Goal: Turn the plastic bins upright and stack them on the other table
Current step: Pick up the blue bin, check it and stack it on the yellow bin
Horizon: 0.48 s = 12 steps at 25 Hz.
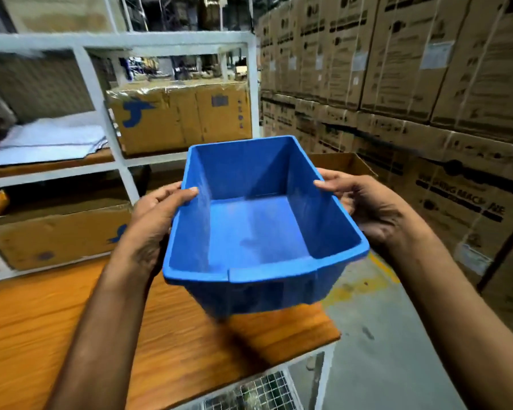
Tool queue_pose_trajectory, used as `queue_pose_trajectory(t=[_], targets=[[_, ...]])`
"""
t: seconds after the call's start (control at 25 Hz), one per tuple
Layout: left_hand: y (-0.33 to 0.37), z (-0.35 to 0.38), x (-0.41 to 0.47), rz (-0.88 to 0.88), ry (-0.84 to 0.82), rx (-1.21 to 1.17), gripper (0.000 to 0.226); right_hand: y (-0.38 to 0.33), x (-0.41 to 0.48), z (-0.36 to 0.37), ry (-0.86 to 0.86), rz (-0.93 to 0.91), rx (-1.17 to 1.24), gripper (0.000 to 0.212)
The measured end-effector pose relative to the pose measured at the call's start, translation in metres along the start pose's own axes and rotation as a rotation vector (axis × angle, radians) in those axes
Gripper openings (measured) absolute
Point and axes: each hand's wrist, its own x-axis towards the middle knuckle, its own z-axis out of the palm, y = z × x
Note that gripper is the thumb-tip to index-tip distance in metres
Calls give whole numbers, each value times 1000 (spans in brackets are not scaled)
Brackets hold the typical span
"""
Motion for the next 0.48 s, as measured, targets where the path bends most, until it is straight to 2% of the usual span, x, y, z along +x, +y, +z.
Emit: queue_pose_trajectory(t=[0.16, 0.24, 0.32, 0.48], targets=[[11, 5, 34, 37, 165, 31, 7, -16, 57, 5, -92, 49, 71, 45], [15, 9, 51, 41, 194, 55, 8, -18, 97, -1, -167, 76, 55, 45], [15, 11, 69, 49, 197, 103, 11, -14, 138, -7, -211, 79, -9, 46], [8, 9, 102, 71, 264, 122, 27, 0, 197, -10, -194, 61, -71, 37]])
